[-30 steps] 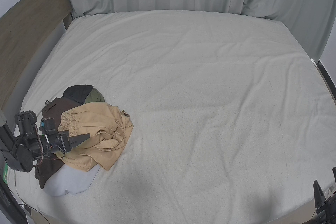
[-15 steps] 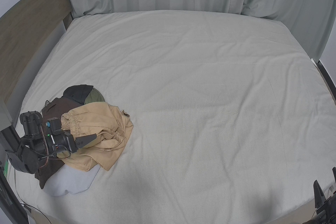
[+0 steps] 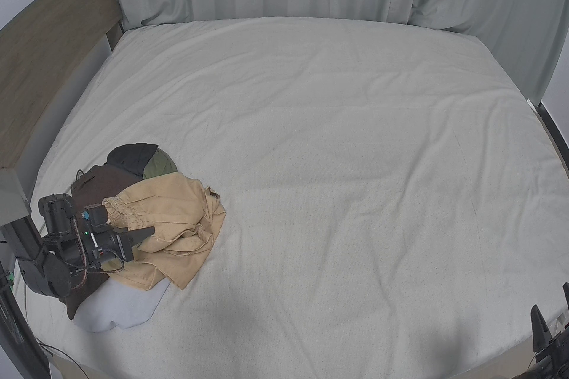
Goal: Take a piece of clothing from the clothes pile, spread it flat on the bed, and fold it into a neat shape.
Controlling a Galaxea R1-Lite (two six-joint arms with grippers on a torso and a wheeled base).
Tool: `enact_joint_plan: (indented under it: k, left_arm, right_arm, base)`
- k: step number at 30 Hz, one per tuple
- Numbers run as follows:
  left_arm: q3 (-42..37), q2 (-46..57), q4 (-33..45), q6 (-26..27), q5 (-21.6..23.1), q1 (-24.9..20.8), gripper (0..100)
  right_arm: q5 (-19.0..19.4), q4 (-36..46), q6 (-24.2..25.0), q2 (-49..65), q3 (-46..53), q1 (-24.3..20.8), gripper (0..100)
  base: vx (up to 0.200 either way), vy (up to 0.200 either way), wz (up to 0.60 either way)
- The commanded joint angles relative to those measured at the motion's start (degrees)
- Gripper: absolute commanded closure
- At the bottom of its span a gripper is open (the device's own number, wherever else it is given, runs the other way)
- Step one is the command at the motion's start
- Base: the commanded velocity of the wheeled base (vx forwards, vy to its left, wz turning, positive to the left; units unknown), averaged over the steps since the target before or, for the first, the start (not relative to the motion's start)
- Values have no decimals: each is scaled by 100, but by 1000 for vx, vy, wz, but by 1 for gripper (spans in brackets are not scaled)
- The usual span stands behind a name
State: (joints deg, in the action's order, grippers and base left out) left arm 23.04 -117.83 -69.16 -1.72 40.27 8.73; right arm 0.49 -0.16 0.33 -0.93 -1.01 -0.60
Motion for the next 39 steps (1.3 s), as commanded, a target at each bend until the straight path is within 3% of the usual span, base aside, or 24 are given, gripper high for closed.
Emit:
enact_joint_plan:
  k: [1,6,18,27,39]
  left_arm:
    - [-28,24,-89,-83,-1,-12,100]
    - [-142,24,-318,-162,-1,-12,100]
    - [-1012,41,-1952,-821,-10,-231,100]
    - [-1082,243,-1961,-883,-10,-240,100]
    - [-1161,850,-1944,-1138,-282,-890,100]
  right_arm:
    - [4,-2,2,93,101,-2,0]
    - [4,-2,-7,93,101,-2,0]
    - [4,-2,-24,93,101,-2,0]
    - [4,-2,-24,93,101,7,0]
    - [4,-2,-15,93,101,-2,0]
  base:
    - [0,0,0]
    - [0,0,0]
    - [0,0,0]
    - [0,0,0]
    - [0,0,0]
